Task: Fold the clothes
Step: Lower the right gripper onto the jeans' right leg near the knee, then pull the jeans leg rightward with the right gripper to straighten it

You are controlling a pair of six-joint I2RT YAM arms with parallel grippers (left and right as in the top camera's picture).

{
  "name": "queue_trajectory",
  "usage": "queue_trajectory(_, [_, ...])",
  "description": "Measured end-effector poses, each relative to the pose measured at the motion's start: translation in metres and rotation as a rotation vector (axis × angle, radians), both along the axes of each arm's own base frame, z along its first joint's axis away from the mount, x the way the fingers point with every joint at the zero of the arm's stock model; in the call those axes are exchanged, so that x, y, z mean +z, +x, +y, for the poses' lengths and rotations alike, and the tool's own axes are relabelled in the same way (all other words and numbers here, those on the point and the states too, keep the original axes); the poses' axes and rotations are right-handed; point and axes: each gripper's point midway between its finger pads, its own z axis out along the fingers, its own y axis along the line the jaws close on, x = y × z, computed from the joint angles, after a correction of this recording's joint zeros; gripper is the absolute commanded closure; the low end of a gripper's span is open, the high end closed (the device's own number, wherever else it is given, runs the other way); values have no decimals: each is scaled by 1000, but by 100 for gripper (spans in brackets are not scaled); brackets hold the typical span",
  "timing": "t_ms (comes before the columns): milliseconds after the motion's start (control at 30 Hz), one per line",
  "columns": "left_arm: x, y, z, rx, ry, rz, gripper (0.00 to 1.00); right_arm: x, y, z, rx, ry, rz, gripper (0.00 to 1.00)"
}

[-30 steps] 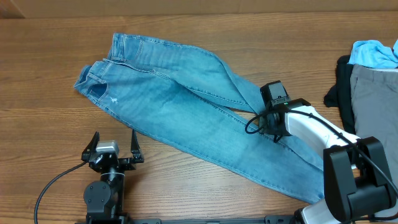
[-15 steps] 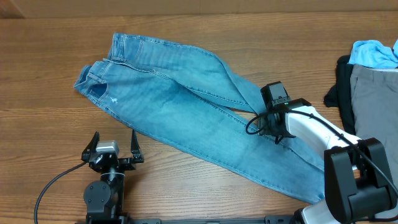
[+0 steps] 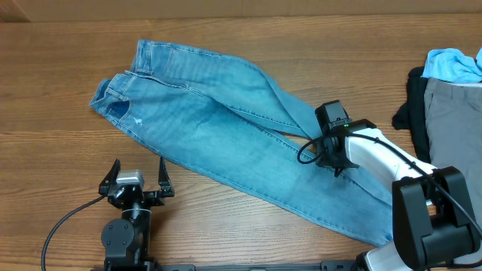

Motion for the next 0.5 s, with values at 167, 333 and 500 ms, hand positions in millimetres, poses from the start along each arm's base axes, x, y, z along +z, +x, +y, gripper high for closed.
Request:
queue_trajectory(167, [0, 0, 0, 0, 0, 0, 0, 25, 10, -4, -12, -35, -4, 96])
queue_trajectory(333, [0, 0, 0, 0, 0, 0, 0, 78, 54, 4, -21, -7, -183, 96])
queue_trajectory(500, [0, 0, 0, 0, 0, 0, 0, 114, 92, 13, 30, 16, -358, 96])
